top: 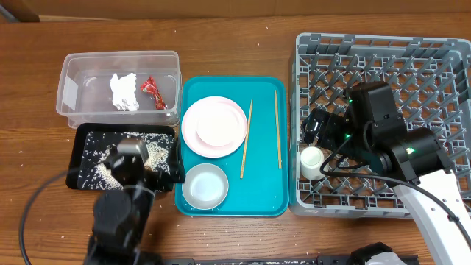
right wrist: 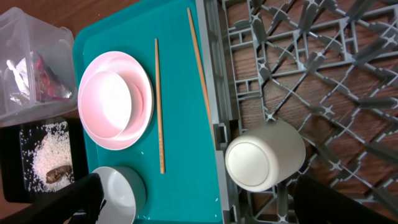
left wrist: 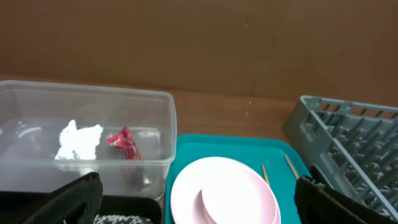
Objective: Sort waste into correct bins and load items into the dishwasher
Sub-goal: 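Release the tissue into the bin and retract the left arm to rest, then reach the right gripper to the pink bowl on the plate and grasp it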
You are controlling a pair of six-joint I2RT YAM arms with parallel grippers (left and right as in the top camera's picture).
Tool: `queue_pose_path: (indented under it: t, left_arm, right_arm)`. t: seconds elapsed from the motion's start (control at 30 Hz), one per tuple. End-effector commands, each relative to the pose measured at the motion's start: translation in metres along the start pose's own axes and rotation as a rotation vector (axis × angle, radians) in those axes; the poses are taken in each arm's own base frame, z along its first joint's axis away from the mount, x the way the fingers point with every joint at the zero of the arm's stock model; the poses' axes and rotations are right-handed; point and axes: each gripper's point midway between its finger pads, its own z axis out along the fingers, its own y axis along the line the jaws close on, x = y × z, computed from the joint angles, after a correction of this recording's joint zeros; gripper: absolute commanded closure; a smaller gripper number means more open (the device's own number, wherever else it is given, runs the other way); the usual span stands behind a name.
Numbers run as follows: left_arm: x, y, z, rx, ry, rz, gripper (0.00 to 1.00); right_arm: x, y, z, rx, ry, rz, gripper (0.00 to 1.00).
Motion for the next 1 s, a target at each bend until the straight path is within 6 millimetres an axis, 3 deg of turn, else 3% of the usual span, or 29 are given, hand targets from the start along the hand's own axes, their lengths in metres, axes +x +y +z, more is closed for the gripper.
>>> queue_pose_path:
  t: [0.0, 0.17, 0.47, 0.97]
  left_arm:
    - [0.018, 0.004, -0.007, 0.016, -0.044, -0.013, 0.00]
    - [0.038, 0.008, -0.014, 0.034, -0.120, -0.015, 0.00]
    - [0.082, 0.016, 0.005, 0.029, -0.086, -0.014, 0.00]
    - [0.081, 0.015, 0.005, 0.033, -0.088, -0.010, 0.00]
  right_arm:
    - [-0.004, 0.005, -0.005, -0.017, -0.018, -0.005, 0.00]
    - [-0.004, 0.005, -0.005, -0.017, -0.018, -0.005, 0.00]
    - [-0.004, 0.005, -0.005, -0.017, -0.018, -0.005, 0.00]
    - [-0.004, 0.005, -0.005, -0.017, -0.018, -0.005, 0.00]
